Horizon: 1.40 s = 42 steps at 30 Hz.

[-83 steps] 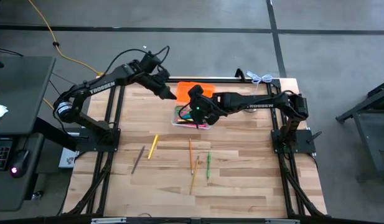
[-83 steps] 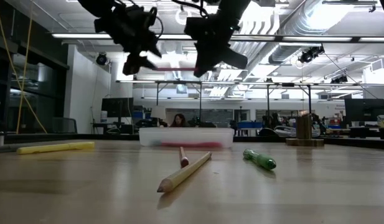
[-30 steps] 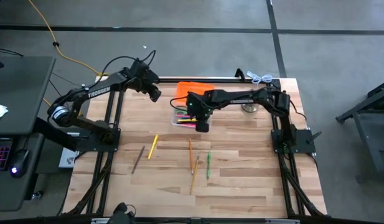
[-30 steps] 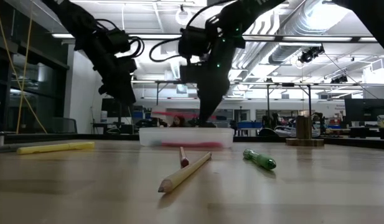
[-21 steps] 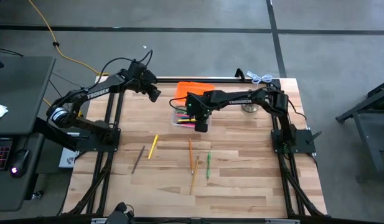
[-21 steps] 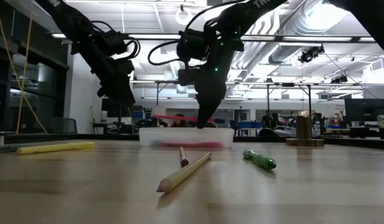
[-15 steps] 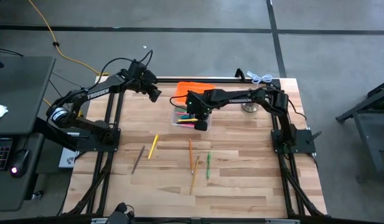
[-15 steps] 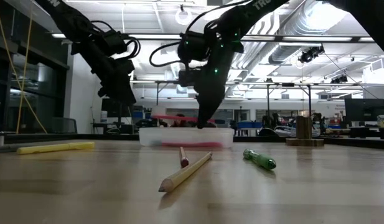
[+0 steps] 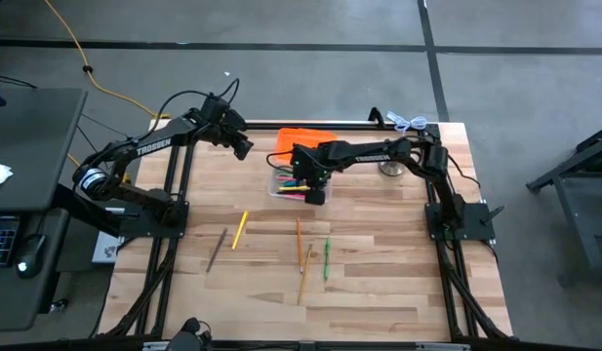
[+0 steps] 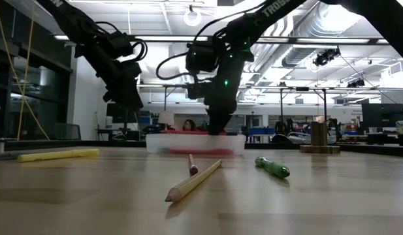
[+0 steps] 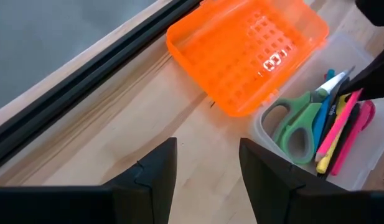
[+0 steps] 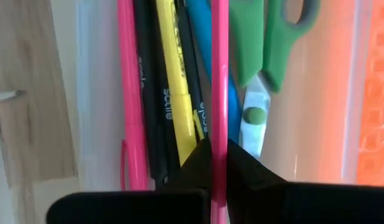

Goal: Pick & place school supplies into a supply box
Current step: Put the pink pencil into the transparent supply box

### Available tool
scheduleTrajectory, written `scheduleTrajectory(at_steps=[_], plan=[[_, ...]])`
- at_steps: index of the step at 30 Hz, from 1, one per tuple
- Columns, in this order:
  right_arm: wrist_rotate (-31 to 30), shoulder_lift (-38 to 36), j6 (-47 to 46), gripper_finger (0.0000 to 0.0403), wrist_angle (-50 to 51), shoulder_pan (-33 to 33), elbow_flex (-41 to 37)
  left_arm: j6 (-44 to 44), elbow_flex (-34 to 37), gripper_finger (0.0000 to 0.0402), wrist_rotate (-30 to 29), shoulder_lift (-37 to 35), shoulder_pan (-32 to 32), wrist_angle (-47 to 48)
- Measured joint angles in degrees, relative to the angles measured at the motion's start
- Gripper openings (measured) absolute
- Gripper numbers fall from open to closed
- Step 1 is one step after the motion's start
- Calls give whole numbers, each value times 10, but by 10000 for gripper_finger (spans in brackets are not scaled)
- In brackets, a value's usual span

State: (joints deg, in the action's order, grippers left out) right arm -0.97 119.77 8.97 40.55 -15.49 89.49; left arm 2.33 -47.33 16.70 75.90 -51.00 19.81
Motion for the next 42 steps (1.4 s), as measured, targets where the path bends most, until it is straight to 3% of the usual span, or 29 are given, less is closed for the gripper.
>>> scheduleTrajectory(at_steps=[14, 42], plan=[[5, 14, 7, 2, -1, -4, 0, -6, 0, 200, 5, 0, 0, -5], [1, -16, 41, 82, 2, -4, 0, -7, 0, 200, 5, 0, 0, -5]])
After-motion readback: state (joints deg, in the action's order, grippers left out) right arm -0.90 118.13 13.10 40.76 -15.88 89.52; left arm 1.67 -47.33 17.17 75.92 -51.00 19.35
